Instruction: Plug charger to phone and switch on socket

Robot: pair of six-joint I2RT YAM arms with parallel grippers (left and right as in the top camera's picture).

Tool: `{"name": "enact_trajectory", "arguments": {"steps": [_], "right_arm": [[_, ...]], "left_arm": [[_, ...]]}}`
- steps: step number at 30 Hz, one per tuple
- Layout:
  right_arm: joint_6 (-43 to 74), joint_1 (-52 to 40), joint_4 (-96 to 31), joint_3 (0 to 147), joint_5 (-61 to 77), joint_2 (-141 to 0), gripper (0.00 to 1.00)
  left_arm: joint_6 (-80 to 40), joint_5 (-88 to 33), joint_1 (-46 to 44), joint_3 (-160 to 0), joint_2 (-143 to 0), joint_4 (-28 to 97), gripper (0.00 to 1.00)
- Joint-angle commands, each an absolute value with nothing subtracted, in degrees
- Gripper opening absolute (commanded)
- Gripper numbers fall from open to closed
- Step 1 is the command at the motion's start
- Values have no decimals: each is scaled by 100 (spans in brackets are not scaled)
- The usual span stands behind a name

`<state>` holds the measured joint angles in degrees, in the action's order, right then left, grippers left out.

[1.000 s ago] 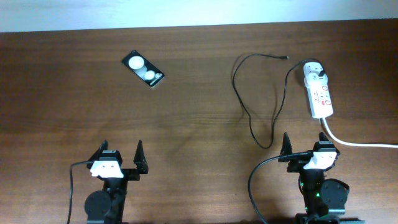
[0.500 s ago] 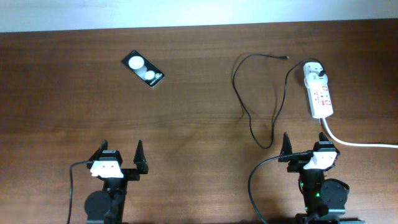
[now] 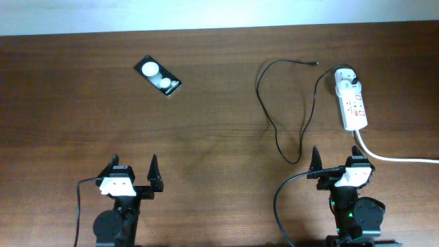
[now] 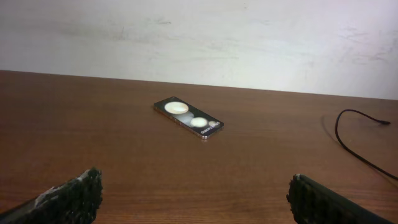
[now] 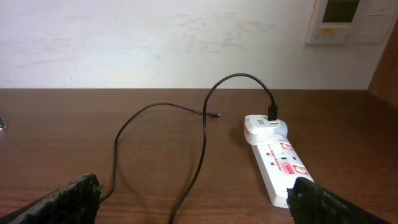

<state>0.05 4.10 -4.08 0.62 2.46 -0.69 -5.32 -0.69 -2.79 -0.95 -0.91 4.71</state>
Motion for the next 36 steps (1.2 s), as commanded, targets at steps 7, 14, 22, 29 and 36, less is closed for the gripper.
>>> {"name": "enact_trajectory", "arguments": {"steps": [7,14,22,29,36], "right_arm": [[49,454,-434,32,215,-32,99],[49,454,-434,32,215,-32,99],[49,454,-434,32,215,-32,99],[49,454,-434,32,215,-32,99],[49,454,-434,32,215,-32,99]], "left_arm": [[-443,-128,-285,-56,-67,471,99],[-443,-130,-285,-56,-67,471,99],[-443,-130,-285,-56,-67,471,99],[-443,-130,-285,-56,-67,471,99],[-445,-23,-285,-58,-67,386,99]]}}
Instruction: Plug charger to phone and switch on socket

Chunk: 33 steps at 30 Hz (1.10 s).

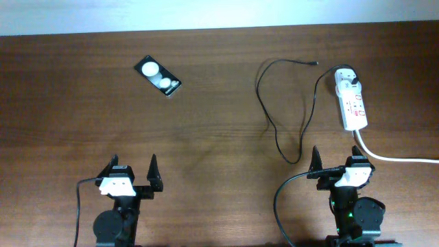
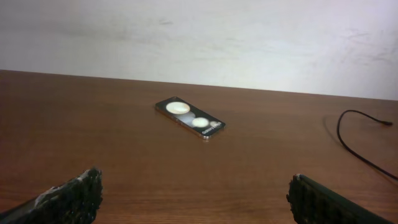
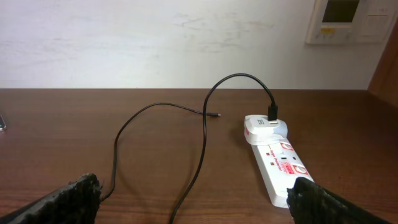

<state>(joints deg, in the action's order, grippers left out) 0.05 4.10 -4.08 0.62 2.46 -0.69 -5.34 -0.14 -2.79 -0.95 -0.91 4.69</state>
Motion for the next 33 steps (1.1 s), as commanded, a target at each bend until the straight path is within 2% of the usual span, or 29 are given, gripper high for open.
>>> {"name": "enact_trajectory", "arguments": {"steps": [1,4,9,15,22,26,28,33], "right_arm": [[49,454,-434,32,215,-32,99],[49,454,-434,32,215,-32,99],[49,454,-434,32,215,-32,99],[49,454,-432,32,213,-32,99],[49,454,-434,32,215,-32,99],[49,454,-434,32,215,-32,99],[49,454,-434,32,215,-32,99],[49,454,-434,32,215,-32,99]], "left_arm": [[-443,-425,-285,-60,-67,276,99],[-445,-814,-285,-281,-67,-475,99],[-443,-797,-285,-1584,-287,161,99],[-440,-766,-285,-4075,-2510,1973,99],[-440,-773,-285,-7524,-5824,5282,99],[-445,-976,-285,-7697,-6678,6687,99],[-445,-1876,-285,-7697,-7244,6849,99],[-2189,-1020,-285,-7699,-7902,6670,99]]}}
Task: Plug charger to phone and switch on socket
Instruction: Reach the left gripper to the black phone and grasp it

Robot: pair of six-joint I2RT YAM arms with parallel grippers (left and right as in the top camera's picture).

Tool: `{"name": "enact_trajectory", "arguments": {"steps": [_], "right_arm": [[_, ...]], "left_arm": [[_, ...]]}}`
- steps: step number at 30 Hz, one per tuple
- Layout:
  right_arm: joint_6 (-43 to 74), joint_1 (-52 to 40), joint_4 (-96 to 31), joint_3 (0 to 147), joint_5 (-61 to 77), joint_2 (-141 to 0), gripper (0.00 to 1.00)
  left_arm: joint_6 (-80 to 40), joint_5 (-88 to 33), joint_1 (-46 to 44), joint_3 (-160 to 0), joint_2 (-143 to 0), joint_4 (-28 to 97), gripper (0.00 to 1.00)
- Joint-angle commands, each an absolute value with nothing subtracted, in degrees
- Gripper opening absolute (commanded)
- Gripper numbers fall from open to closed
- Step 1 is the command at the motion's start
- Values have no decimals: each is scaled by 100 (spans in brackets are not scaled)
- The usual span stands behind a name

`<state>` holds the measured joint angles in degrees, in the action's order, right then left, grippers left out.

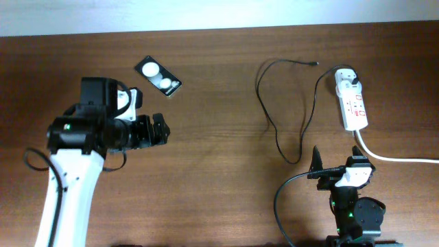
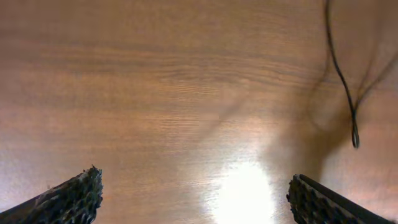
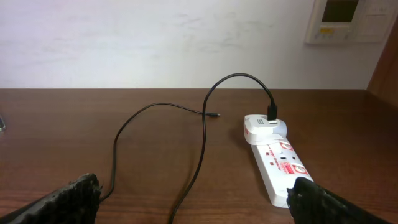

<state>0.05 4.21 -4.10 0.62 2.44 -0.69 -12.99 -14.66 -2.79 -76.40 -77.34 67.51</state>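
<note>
The phone [image 1: 158,77], dark with two pale round patches, lies flat at the far left of the table [image 1: 219,137]. It does not show in the left wrist view. The black charger cable [image 1: 274,130] runs from its free plug [image 1: 315,64] in a long loop to the white charger [image 3: 266,126], which sits in the white socket strip [image 1: 352,104]. My left gripper [image 1: 159,130] hangs open above bare wood, a little below and level with the phone. My right gripper [image 3: 198,200] rests open near the front edge, short of the strip [image 3: 281,163].
A white mains lead [image 1: 401,158] leaves the strip toward the right edge. Part of the cable loop [image 2: 341,68] shows at the right of the left wrist view. A wall panel [image 3: 351,20] hangs behind the table.
My left arm has left its rest pose at the front edge and now stands raised over the table's left half, with its camera looking down at the wood. The right arm has not moved.
Both grippers rested open at the front edge at the first two moments, with the phone, cable and strip lying still. By now only the left arm has moved out over the table. Phone, cable and strip lie where they were.
</note>
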Motion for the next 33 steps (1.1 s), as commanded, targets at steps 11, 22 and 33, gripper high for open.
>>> {"name": "enact_trajectory", "arguments": {"steps": [11,22,33], "right_arm": [[49,454,-434,32,215,-32,99],[49,454,-434,32,215,-32,99],[49,454,-434,32,215,-32,99]], "left_arm": [[-3538,950,-816,-10508,-9684,6543,100],[-4119,1179,-891,-11904,-12932,5334,99],[-4117,1188,-888,-11904,-14145,4545,99]]}}
